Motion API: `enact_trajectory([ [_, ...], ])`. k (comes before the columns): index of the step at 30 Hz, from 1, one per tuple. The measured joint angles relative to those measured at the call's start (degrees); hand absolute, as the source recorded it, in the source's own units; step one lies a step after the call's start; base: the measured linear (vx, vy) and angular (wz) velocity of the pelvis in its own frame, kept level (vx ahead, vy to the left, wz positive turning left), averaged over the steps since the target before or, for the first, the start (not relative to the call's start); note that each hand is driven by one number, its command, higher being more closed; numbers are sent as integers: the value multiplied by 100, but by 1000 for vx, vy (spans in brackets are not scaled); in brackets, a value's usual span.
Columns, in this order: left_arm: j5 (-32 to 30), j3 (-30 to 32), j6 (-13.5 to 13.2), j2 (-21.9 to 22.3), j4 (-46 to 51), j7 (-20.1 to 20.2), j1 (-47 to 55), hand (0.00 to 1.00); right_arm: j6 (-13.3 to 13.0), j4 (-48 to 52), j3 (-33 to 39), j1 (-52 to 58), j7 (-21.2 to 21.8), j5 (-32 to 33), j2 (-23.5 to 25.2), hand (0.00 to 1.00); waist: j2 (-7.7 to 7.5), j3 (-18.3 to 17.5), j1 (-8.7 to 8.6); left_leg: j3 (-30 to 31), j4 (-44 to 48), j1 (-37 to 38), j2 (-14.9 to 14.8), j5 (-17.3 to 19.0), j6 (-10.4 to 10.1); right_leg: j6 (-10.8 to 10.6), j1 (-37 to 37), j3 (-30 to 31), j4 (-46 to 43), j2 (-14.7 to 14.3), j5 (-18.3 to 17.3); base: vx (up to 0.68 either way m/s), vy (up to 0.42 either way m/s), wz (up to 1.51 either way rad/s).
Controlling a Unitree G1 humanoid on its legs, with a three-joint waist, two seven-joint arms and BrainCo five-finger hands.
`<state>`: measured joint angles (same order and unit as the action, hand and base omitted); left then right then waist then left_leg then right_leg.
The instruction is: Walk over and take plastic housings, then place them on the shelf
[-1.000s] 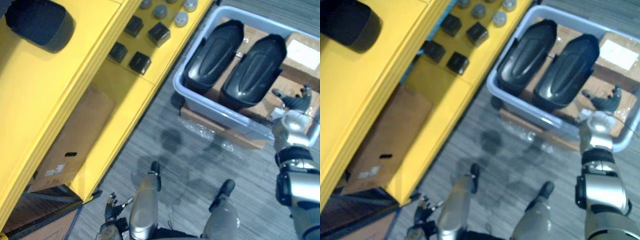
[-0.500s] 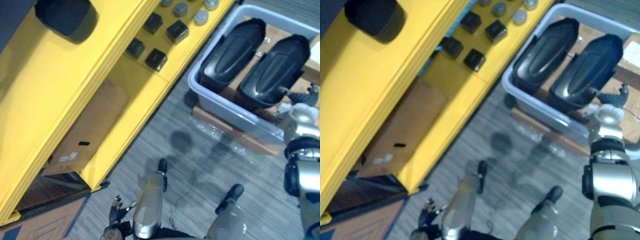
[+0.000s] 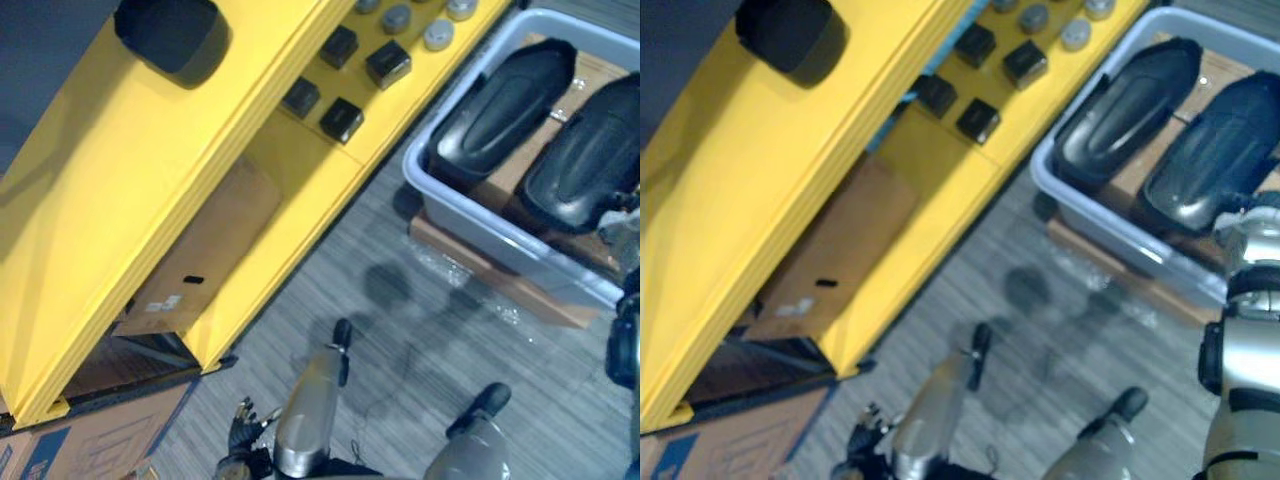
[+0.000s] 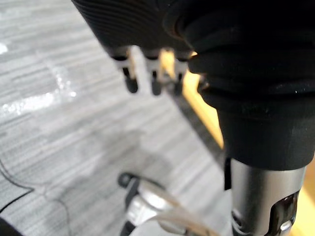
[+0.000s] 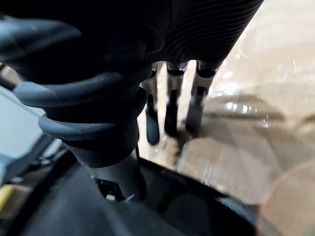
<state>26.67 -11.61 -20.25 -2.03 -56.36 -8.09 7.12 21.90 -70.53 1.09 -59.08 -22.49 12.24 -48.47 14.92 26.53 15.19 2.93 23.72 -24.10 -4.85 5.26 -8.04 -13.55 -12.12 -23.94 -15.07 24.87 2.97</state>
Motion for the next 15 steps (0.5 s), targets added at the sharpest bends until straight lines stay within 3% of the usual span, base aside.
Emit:
enact_trajectory([
  [5, 32, -165, 8, 23, -52, 25, -4, 0, 883, -121, -11, -46, 133, -1203, -104, 100, 153, -113, 111, 99, -51, -40, 42, -3, -4, 11, 14, -129, -32, 31, -59, 9, -11, 10],
  [8, 42, -267, 11, 19, -23, 25, -4, 0, 1199, -209, -13, -73, 155, -1787, -108, 100, 166, -122, 184, 117, -80, -52, 51, -4, -5, 8, 16, -159, -25, 33, -68, 20, -19, 5],
  [12, 37, -291, 5, 3, 129, 24, -1, 0, 1271, -255, -7, -86, 248, -2211, -112, 100, 164, -121, 208, 134, -106, -90, 56, -20, -8, 11, 27, -254, -5, 32, -71, 1, -17, 7],
  [15, 19, -318, -33, -35, 365, 11, 55, 0, 1052, -318, 36, -89, 301, -2406, -114, 100, 159, -117, 192, 135, -107, -88, 52, -20, -7, 12, 46, -263, 18, 23, -71, 0, 0, 0],
])
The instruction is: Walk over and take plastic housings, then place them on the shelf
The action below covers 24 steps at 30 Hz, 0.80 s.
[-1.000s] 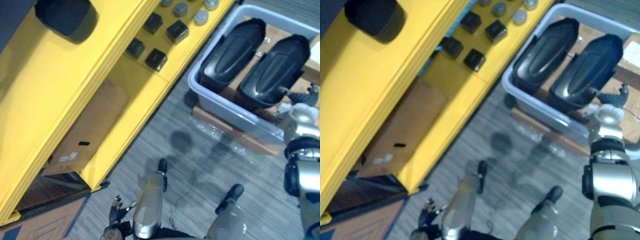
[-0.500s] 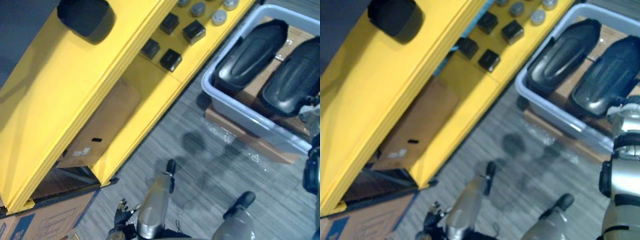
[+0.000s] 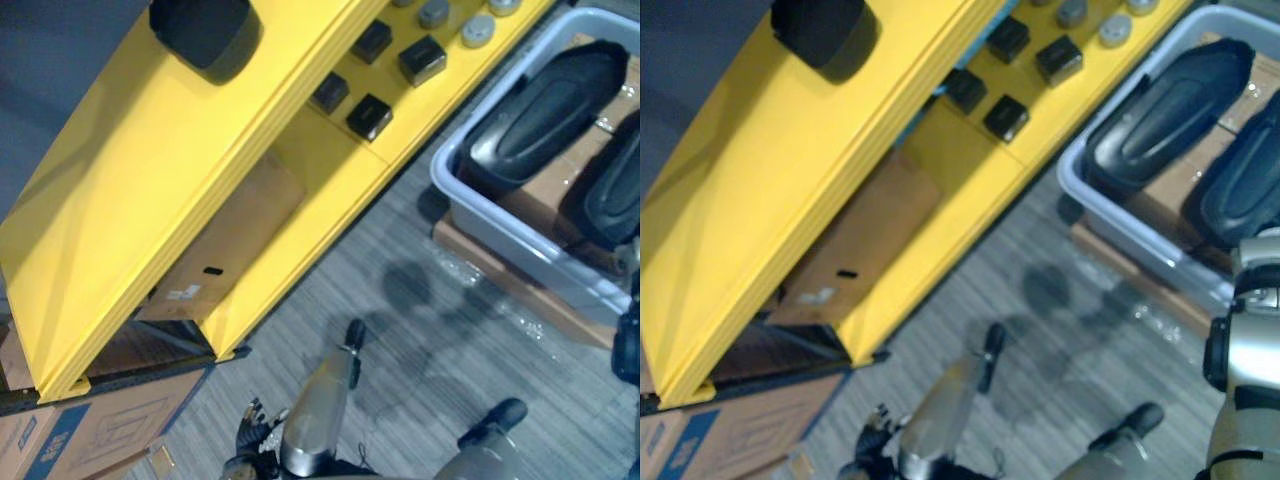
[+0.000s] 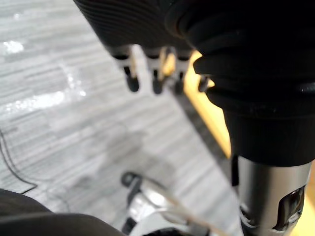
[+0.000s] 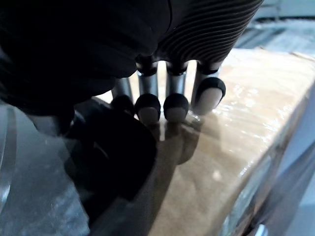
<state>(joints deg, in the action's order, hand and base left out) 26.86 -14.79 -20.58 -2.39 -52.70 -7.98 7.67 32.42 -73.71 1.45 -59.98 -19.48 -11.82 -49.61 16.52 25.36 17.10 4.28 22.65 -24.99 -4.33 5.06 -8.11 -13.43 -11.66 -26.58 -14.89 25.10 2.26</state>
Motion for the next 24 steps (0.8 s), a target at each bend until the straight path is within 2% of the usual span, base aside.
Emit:
enact_trajectory([
  [2, -40, -11, -35, -67, 247, -20, 44, 0, -206, -114, 85, -2, -18, -42, 0, 100, -9, 7, -35, 10, 6, 12, -7, 0, -1, 0, 65, -21, 33, -18, 1, 0, 0, 0],
  [6, -90, 3, -74, -171, 1004, -103, 85, 0, -921, -306, 84, 2, -84, -38, 13, 100, -117, 85, -138, 4, 3, 122, -56, 5, -7, 5, 208, -32, 106, -82, 5, -4, -9, -1],
  [7, -91, 18, -85, -187, 1253, -152, 86, 0, -1155, -305, 78, 2, -141, -40, 27, 100, -185, 134, -159, 3, -1, 141, -107, 10, -14, 22, 249, -37, 168, -150, 24, -15, -40, -7],
  [9, -94, 65, -89, -220, 1581, -258, 101, 0, -1391, -303, 57, 1, -253, -71, 107, 100, -278, 201, -222, -12, -26, 257, -180, 18, -26, 40, 371, -40, 256, -233, 38, -9, -47, -11],
  [13, -100, 133, -40, -233, 2500, -326, 208, 0, -1663, 154, -208, 1, -321, -253, 173, 100, -618, 434, -417, -148, -270, 696, -335, -3, -81, 90, 677, 3, 479, -391, 87, 13, -51, -17],
  [17, -548, 257, 183, -233, 3536, -541, 323, 0, -1969, 823, -352, 45, -569, -480, 268, 100, -705, 485, -612, -269, -596, 1158, -489, -70, -175, 106, 986, 7, 671, -545, 124, 33, -61, -16],
  [19, -540, 387, 253, -235, 4117, -672, 435, 0, -2067, 1207, -443, 223, -674, -482, 353, 100, -719, 476, -668, -345, -796, 1421, -561, -129, -212, 115, 1116, 2, 706, -597, 130, 50, -73, -18],
  [21, -531, 559, 453, -264, 4580, -771, 493, 0, -2095, 1565, -441, 526, -830, -568, 545, 100, -816, 380, -709, -406, -1044, 1599, -617, -236, -244, 121, 1178, -9, 780, -656, 126, 55, -81, -10],
  [24, -719, 587, 725, -420, 4806, -765, 545, 0, -2085, 1912, -435, 1084, -1073, -710, 963, 100, -1043, 81, -748, -489, -1380, 1742, -694, -379, -287, 140, 1184, -17, 894, -746, 139, 65, -69, -10],
])
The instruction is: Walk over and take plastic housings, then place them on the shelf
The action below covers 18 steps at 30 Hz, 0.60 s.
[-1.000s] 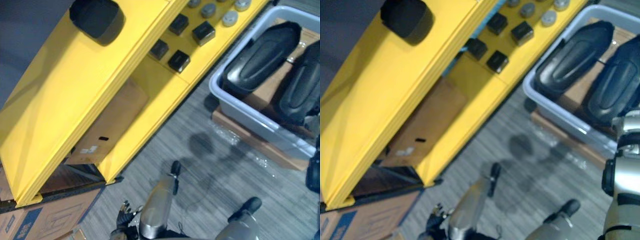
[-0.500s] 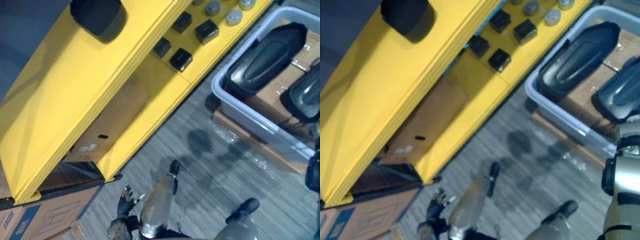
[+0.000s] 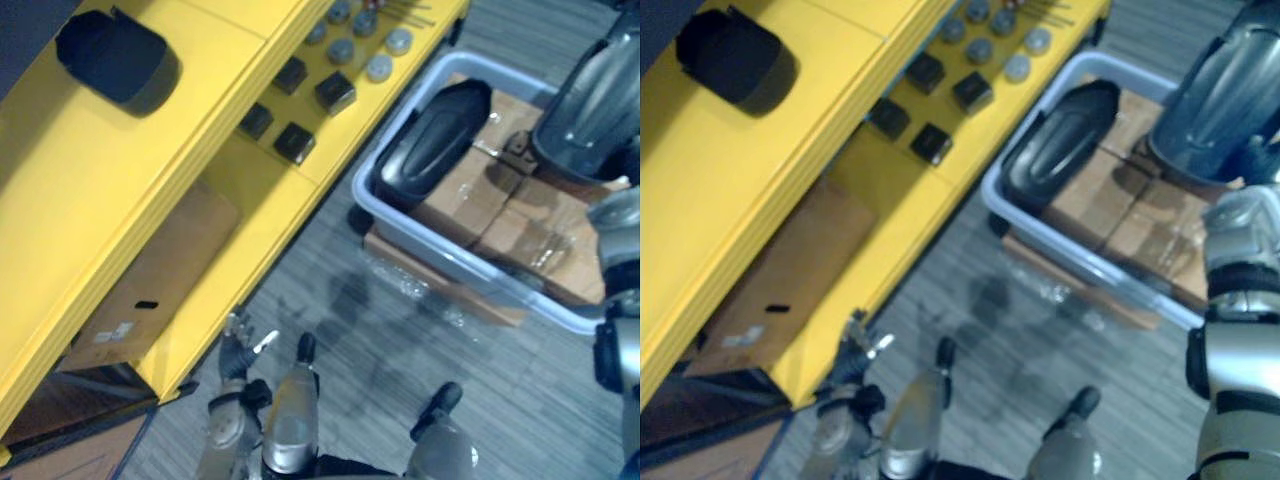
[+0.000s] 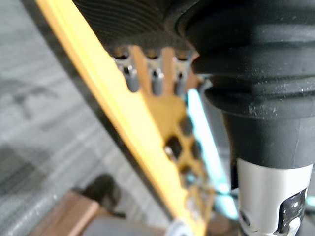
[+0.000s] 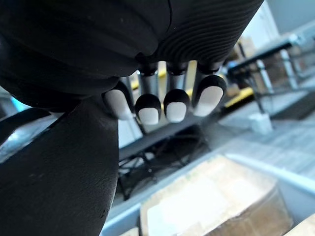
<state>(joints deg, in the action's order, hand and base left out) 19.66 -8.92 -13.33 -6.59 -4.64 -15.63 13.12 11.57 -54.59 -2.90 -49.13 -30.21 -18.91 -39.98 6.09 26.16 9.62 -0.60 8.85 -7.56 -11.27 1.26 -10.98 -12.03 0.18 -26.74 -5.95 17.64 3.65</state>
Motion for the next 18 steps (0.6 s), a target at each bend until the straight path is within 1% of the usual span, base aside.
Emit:
enact_trajectory([
  [2, -235, 6, 156, 2, 321, 105, 58, 0, -3, 621, 2, 533, -79, -124, 303, 100, -175, -147, -60, -14, -176, 202, -54, -40, -26, 14, 177, -21, 151, -78, 11, 70, -58, -4],
  [4, -286, -1, 260, -9, 625, 243, 24, 0, -40, 1230, -2, 932, -110, -299, 550, 100, -298, -383, -94, -69, -294, 260, -86, -86, -44, 15, 197, -23, 234, -119, 12, 30, -32, -5],
  [5, -288, -11, 317, -27, 751, 313, -16, 0, -71, 1437, -2, 1062, -114, -379, 626, 100, -334, -464, -98, -130, -339, 295, -96, -95, -52, 21, 204, -20, 273, -137, 16, 48, -29, -13],
  [6, -335, -44, 399, -58, 1029, 422, -146, 0, -194, 1856, -4, 1290, -124, -523, 750, 100, -359, -520, -122, -184, -479, 489, -121, -121, -77, 32, 329, -4, 342, -175, 33, 46, -23, -12],
  [7, -544, -117, 462, -118, 1210, 548, -319, 0, -322, 2205, -11, 1508, -131, -694, 822, 100, -379, -610, -159, -217, -565, 608, -123, -133, -79, 32, 415, -4, 382, -184, 33, 30, -18, -13],
  [8, -700, -149, 482, -157, 1279, 592, -400, 0, -412, 2323, -16, 1578, -138, -783, 888, 100, -403, -707, -190, -251, -616, 630, -125, -147, -84, 28, 404, 7, 397, -186, 36, 13, -5, -9],
  [9, -962, -214, 539, -239, 1377, 630, -606, 0, -539, 2597, -73, 1690, -150, -911, 989, 100, -439, -873, -281, -295, -696, 682, -125, -168, -92, 32, 411, 15, 449, -195, 75, 20, 7, -20],
  [10, -1184, -316, 648, -305, 1405, 647, -896, 0, -699, 2789, -139, 1751, -165, -1023, 1027, 100, -459, -938, -320, -379, -760, 806, -131, -182, -93, 55, 458, 26, 495, -207, 130, 18, 13, -25],
  [11, -1218, -401, 809, -369, 1406, 675, -1200, 0, -855, 2940, -216, 1770, -176, -1134, 1090, 100, -487, -956, -404, -470, -824, 965, -127, -183, -94, 47, 567, 38, 566, -209, 170, 5, 11, -28],
  [12, -1216, -443, 895, -400, 1390, 681, -1350, 0, -924, 3004, -281, 1781, -201, -1159, 1119, 100, -509, -981, -442, -507, -850, 1037, -124, -183, -94, 44, 601, 57, 597, -211, 185, -26, 14, -28],
  [13, -1142, -561, 1086, -423, 1291, 677, -1673, 0, -1049, 3149, -354, 1882, -220, -1244, 1201, 100, -570, -1131, -483, -590, -859, 1058, -129, -183, -94, 52, 585, 141, 672, -230, 238, -19, 8, -30],
  [15, -1043, -592, 1284, -397, 927, 636, -2123, 0, -1260, 3195, -513, 1898, -223, -1351, 1354, 100, -653, -1294, -580, -666, -855, 1083, -151, -186, -99, 74, 599, 200, 817, -278, 321, -17, -1, -27],
  [17, -592, -590, 1505, -330, 447, 492, -2571, 0, -1483, 3331, -643, 1899, -219, -1420, 1445, 100, -691, -1328, -659, -828, -842, 1208, -175, -188, -102, 105, 603, 362, 832, -302, 366, -40, 3, -31],
  [18, -417, -588, 1553, -294, 271, 447, -2696, 0, -1569, 3406, -667, 1898, -218, -1508, 1479, 100, -690, -1342, -724, -848, -841, 1238, -176, -188, -102, 108, 610, 387, 831, -302, 371, -66, 12, -27],
])
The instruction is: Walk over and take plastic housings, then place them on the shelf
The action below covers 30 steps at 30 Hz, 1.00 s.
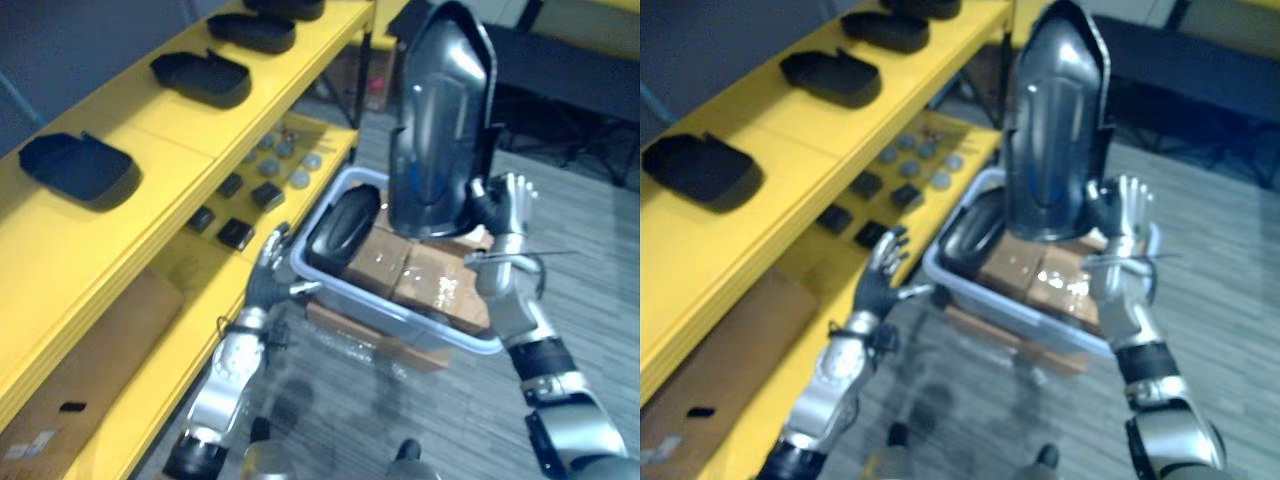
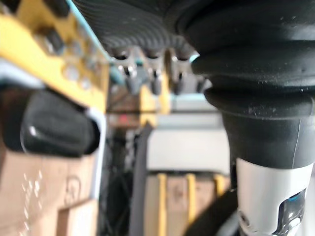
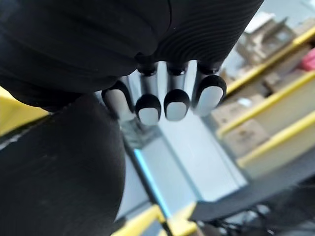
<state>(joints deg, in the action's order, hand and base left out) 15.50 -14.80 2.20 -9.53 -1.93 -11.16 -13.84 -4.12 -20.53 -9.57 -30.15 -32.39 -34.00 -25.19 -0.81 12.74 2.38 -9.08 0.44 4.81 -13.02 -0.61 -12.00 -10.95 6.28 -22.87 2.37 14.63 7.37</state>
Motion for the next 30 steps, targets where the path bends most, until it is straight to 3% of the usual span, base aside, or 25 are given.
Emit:
enact_trajectory([
  [5, 1383, 4, 72, 322, -514, -230, -215, 0, -459, 128, -184, 0, 0, -450, 203, 100, -34, -94, -79, -161, 0, 112, -48, 0, -3, 59, -24, 170, 50, -58, 90, -66, 8, -18],
  [11, 1841, 30, 42, 339, -943, -278, -365, 0, -852, 172, -542, 0, 23, -867, 340, 100, -148, -203, -69, -259, -7, 121, -90, -31, -45, 111, -36, 259, 215, -134, 247, -52, 7, -10],
  [16, 2162, 107, -27, 377, -1090, -293, -593, 0, -859, 173, -596, 1, 130, -980, 461, 100, -260, -273, -66, -253, -30, 116, -94, -65, -49, 114, -46, 259, 216, -141, 270, -7, 4, 0],
  [21, 2513, 139, -57, 379, -1136, -291, -646, 0, -823, 149, -704, 1, 131, -1086, 461, 100, -279, -286, -57, -241, -33, 108, -91, -67, -47, 110, -45, 255, 216, -141, 277, 0, 0, 0],
  [27, 2491, 363, -69, 371, -1135, -343, -649, 0, -603, -75, -742, 1, 110, -1119, 462, 100, -288, -293, -17, -221, -27, 100, -88, -68, -46, 107, -32, 244, 216, -139, 279, 0, 0, 0],
  [30, 1964, 561, -24, 364, -1136, -563, -648, 0, -455, -199, -731, 4, 102, -1069, 462, 100, -318, -322, -12, -208, -26, 90, -88, -70, -43, 107, -33, 238, 216, -139, 279, 0, 0, 0],
])
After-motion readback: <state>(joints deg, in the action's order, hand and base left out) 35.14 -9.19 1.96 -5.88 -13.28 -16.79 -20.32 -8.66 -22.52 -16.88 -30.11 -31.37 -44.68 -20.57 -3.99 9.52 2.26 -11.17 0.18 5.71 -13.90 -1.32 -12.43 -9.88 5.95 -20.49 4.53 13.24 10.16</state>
